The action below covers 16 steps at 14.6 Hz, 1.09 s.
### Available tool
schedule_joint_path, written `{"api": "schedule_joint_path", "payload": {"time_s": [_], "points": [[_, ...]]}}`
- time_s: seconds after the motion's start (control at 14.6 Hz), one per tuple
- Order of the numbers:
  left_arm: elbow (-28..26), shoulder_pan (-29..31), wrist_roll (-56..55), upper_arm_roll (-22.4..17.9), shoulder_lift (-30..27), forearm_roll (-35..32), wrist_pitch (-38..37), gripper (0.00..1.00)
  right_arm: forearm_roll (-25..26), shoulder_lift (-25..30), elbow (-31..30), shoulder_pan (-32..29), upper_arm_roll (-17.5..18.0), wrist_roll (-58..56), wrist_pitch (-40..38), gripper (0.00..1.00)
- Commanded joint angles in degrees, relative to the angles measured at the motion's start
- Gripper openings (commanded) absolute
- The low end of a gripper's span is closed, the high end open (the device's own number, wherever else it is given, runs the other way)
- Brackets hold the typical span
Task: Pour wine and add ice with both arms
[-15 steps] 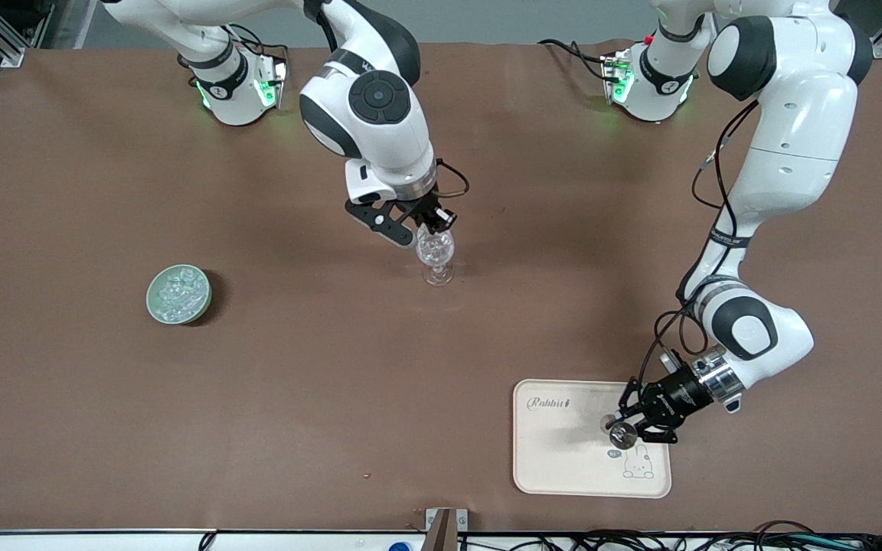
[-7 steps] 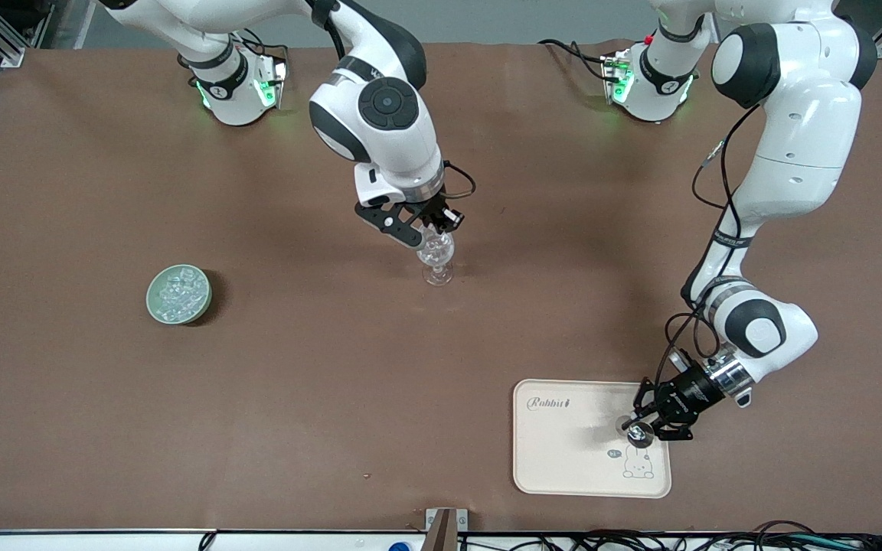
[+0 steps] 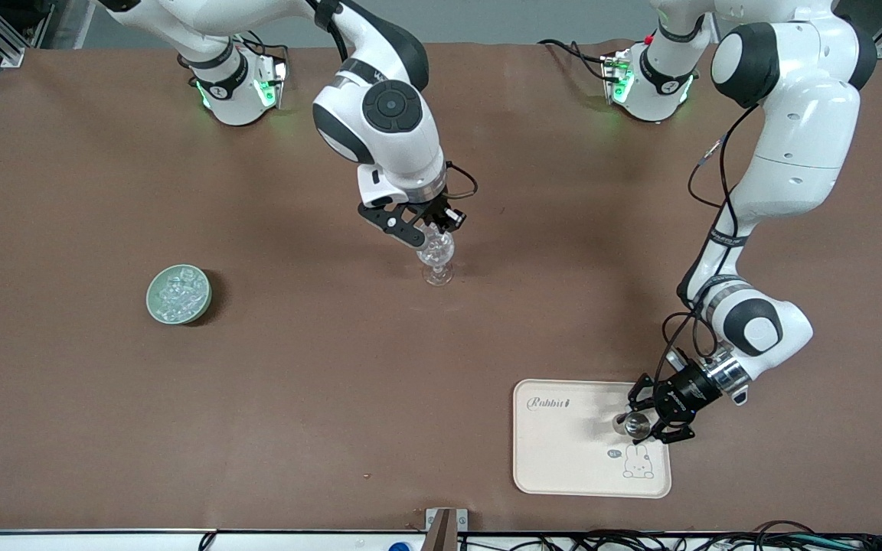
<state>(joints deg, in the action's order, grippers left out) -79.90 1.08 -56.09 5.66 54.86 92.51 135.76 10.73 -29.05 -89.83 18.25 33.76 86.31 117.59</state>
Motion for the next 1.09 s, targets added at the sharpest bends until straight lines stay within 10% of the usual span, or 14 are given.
{"api": "schedule_joint_path", "payload": {"time_s": [0.0, 0.27, 0.75, 1.03], "points": [[-7.7, -0.1, 1.6, -2.5, -6.6, 1.3, -0.7, 1.0, 1.0, -0.2, 0.3, 0.1, 0.3, 0.5, 0.4, 0.72], [-15.0, -0.1, 4.7, -3.9, -12.4, -3.6, -0.7, 1.0, 1.1, -0.1, 0.6, -0.3, 0.3, 1.1, 0.4, 1.0], [-16.3, -0.1, 2.0, -4.2, -18.0, -34.5, -3.5, 1.0, 7.4, 13.0, 1.3, -8.4, 0.3, -2.4, -10.8, 1.0], [-6.2, 0.0, 2.1, -7.9, -17.6, -50.7, -16.8, 1.0, 7.0, 20.3, 1.3, -17.7, -0.6, -19.0, -16.3, 1.0]]}}
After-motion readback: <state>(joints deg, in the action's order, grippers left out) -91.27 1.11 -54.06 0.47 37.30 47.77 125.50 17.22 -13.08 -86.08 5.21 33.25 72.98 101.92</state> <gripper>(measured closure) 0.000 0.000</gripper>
